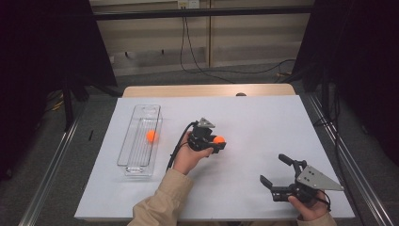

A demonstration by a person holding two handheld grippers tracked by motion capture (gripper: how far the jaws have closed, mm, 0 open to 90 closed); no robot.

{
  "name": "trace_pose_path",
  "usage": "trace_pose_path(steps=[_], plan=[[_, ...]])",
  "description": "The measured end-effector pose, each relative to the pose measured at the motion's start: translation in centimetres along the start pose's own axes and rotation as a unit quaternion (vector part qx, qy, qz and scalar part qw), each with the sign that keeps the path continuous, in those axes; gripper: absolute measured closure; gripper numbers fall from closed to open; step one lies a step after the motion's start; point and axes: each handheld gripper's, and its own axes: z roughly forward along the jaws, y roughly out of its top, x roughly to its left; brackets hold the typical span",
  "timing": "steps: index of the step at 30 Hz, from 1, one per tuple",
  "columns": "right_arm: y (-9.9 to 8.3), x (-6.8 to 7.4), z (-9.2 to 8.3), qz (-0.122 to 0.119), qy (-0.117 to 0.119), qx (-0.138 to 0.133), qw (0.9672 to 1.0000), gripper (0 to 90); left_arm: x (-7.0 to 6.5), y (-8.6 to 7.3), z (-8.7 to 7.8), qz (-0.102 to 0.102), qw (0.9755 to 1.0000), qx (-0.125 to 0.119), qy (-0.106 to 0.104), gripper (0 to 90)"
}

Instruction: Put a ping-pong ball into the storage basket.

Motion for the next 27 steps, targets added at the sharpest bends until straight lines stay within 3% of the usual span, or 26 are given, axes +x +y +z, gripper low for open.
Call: trace_pose_path(steps=[27], plan=[[0.0, 0.0, 0.0, 0.000, -0.001, -0.001, 1.0000, 4.2, 0.9, -0.3, -1.9, -0.013, 0.9999, -0.007, 0.009, 50.8]])
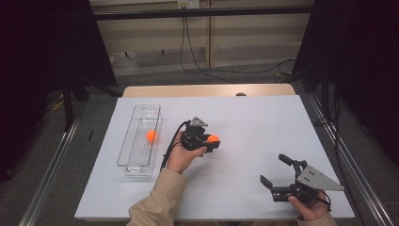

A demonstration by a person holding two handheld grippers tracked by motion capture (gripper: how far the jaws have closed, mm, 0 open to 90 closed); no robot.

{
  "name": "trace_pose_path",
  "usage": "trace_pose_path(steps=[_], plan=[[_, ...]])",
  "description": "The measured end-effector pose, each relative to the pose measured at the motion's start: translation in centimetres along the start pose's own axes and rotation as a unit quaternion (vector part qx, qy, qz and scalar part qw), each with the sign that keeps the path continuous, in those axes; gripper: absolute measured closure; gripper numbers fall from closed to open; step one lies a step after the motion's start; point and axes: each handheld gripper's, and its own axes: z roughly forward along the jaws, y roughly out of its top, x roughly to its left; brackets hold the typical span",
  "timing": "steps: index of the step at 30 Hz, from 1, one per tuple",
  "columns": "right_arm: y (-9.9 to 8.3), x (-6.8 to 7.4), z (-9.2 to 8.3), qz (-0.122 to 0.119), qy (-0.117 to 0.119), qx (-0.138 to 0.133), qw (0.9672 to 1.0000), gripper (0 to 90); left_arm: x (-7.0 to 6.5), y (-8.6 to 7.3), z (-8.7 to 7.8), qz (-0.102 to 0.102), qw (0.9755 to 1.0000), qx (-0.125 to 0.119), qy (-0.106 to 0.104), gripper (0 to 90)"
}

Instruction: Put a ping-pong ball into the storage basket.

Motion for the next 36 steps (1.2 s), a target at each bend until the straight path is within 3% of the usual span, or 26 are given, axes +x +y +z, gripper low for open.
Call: trace_pose_path(steps=[16, 36], plan=[[0.0, 0.0, 0.0, 0.000, 0.000, 0.000, 1.0000, 4.2, 1.2, 0.1, -1.6, -0.020, 0.9997, -0.014, 0.009, 50.8], [0.0, 0.0, 0.0, 0.001, 0.001, 0.000, 1.0000, 4.2, 2.2, 0.1, -2.7, -0.030, 0.9992, -0.016, 0.021, 50.8]])
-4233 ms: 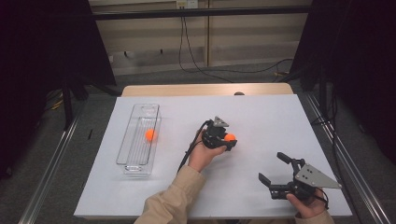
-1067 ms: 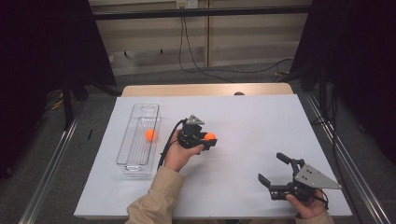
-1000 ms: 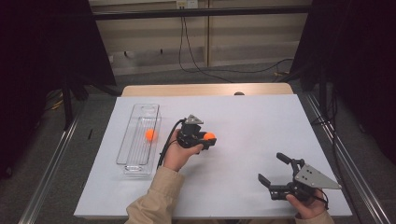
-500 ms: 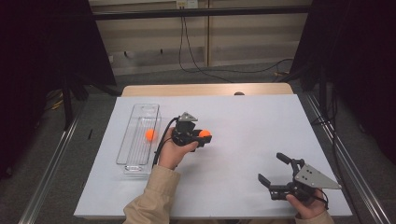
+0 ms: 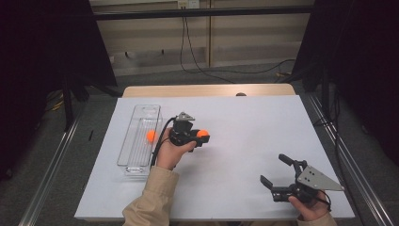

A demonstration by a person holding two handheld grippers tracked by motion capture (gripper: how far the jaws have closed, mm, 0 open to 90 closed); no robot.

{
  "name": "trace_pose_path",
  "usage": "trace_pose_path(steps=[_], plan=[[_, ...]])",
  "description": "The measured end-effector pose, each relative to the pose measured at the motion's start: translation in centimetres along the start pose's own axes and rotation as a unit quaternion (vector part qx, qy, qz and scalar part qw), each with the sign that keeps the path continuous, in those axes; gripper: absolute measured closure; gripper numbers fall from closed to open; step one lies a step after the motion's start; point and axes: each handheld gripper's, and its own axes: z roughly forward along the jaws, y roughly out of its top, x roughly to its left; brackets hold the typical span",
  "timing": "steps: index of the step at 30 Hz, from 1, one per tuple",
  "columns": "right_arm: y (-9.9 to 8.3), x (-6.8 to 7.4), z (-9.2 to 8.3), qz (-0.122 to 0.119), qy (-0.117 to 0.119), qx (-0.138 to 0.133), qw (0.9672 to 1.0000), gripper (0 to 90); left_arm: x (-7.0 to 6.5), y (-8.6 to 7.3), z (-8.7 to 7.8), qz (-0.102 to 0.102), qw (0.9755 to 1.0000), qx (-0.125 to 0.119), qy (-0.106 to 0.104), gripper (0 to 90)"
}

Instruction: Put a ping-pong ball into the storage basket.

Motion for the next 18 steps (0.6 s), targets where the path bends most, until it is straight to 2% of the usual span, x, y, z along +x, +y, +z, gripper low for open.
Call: trace_pose_path(steps=[18], plan=[[0.0, 0.0, 0.0, -0.002, 0.001, 0.001, 1.0000, 4.2, 1.1, 0.0, -1.3, -0.016, 0.9998, -0.002, 0.008, 50.8]])
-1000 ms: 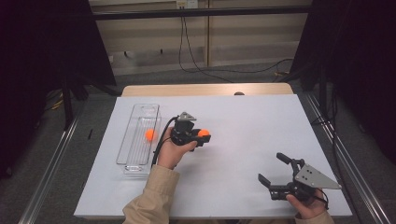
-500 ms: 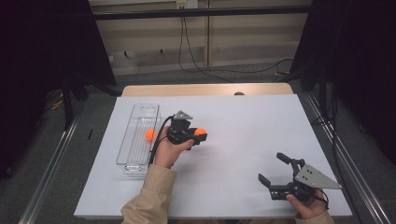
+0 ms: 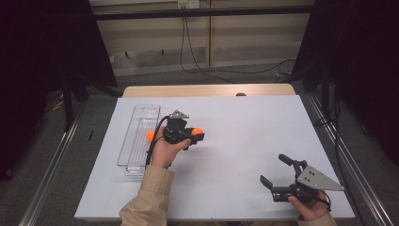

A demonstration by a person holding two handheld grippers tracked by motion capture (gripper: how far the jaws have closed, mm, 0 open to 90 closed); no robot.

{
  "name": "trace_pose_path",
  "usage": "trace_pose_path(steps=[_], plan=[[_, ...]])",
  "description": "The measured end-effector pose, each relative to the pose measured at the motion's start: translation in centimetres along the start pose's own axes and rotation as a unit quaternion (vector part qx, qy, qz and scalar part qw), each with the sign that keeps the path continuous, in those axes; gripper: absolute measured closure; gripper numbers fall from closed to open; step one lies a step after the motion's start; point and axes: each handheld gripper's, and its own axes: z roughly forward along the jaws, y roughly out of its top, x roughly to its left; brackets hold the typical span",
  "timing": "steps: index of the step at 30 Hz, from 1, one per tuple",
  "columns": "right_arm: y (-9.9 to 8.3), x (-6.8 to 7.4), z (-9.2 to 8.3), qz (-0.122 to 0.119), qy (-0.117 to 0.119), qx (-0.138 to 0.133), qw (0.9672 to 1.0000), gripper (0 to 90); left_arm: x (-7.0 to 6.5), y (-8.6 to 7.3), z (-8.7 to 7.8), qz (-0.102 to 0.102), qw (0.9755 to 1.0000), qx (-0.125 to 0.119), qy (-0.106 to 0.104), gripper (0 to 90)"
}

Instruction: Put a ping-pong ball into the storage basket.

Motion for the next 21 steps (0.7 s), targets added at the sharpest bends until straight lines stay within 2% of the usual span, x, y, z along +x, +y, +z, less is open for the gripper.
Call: trace_pose_path(steps=[21], plan=[[0.0, 0.0, 0.0, -0.001, 0.000, 0.000, 1.0000, 4.2, 1.2, 0.0, -1.4, -0.016, 0.9998, -0.007, 0.008, 50.8]])
